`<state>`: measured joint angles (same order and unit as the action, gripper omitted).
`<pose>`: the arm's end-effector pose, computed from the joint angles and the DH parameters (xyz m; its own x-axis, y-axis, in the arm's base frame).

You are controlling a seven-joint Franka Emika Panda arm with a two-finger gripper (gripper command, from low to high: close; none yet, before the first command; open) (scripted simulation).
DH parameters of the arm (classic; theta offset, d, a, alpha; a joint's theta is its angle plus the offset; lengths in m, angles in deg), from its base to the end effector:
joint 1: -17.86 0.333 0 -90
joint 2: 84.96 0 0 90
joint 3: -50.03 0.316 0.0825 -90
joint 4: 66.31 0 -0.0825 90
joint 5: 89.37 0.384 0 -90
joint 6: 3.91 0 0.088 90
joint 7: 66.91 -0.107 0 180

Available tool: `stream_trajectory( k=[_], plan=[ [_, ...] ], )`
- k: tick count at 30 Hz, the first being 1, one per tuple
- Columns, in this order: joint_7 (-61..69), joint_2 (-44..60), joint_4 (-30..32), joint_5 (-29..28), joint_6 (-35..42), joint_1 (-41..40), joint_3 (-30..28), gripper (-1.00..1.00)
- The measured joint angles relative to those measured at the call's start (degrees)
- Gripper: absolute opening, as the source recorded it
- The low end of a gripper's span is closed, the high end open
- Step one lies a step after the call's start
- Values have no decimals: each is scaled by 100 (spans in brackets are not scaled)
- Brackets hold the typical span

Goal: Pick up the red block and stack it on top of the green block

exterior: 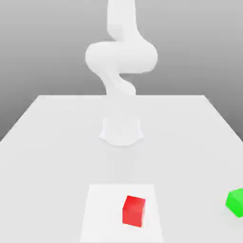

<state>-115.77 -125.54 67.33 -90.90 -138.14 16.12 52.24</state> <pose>0.3818 0.0075 0.6657 0.4957 -0.7295 0.4713 -0.5669 -0.6829 -0.4608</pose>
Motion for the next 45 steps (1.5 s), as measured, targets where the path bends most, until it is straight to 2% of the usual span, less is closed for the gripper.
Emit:
stream_trajectory(
  k=[13,18,23,28,29,36,42,45],
  plan=[
    [-1501,2776,967,-698,-1268,-596,716,0],
    [-1852,3788,1340,-658,-1770,-594,771,0],
    [-1914,4731,1653,-278,-2328,-550,857,0],
    [-2251,5724,1540,-684,-3131,-312,530,0],
    [-2296,5849,1523,-745,-3233,-263,468,-100],
    [-2303,5840,1524,-750,-3233,-274,479,-100],
    [-1974,4831,1665,-215,-2373,-450,825,-100],
    [-2539,4777,1498,-209,-2142,-170,1009,-100]
  ],
)
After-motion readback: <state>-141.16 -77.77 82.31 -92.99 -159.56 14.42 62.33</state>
